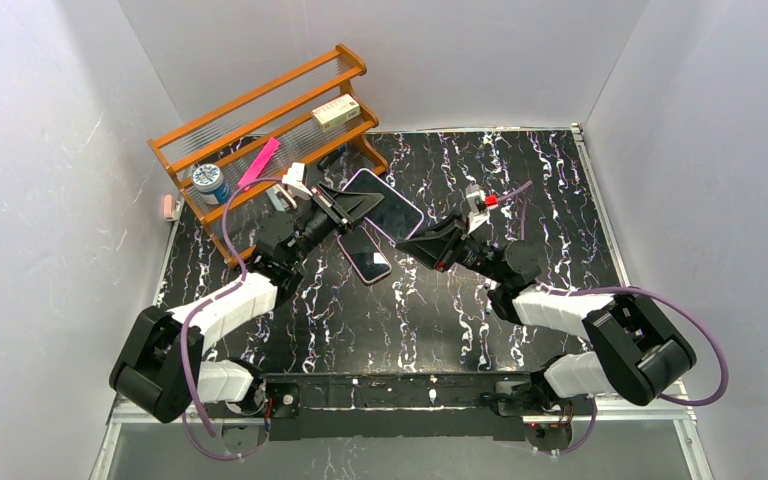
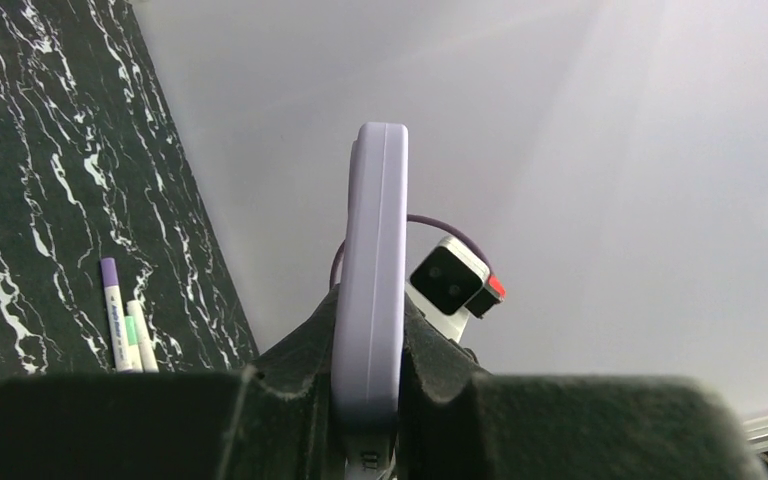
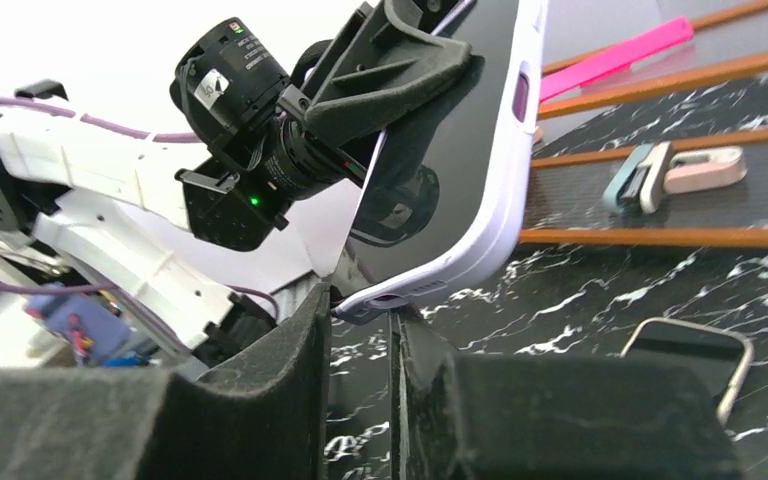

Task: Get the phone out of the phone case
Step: Remove the phone case from the phone.

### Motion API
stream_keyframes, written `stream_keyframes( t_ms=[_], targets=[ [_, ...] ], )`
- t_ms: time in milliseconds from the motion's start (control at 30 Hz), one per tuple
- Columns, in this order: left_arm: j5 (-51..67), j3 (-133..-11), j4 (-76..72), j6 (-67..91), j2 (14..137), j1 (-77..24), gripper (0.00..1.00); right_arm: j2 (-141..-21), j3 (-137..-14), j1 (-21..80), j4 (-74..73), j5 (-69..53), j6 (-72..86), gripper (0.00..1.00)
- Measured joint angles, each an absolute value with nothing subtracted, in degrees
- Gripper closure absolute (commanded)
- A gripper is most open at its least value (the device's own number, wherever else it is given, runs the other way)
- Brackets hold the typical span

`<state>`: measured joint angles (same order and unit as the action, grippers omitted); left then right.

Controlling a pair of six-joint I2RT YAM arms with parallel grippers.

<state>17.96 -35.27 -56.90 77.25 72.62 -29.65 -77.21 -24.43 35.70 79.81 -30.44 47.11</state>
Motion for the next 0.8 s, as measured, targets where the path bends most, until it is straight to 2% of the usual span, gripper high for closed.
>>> stream_keyframes(
  t_ms=[133,533,667,800],
  targets=[
    [19.38,-35.33,-58.33,79.64,73.80,-28.97,1.00,-76.07,-25.65,35.59,77.23,-32.32,39.66,0.99],
    [20.34,-36.67,-58.57,82.30,73.95,-26.89,1.00,-73.67,-34.72,35.48,57.25,-39.22,14.46,0.99],
    [21.50,-38.02,-58.61,81.17,73.95,-26.04,1.00,-73.67,-36.75,35.14,54.43,-39.86,12.49,0.70],
    [28.32,-38.76,-58.13,80.16,74.54,-22.81,1.00,-73.69,-36.97,35.27,53.04,-40.07,11.46,0.47]
  ],
)
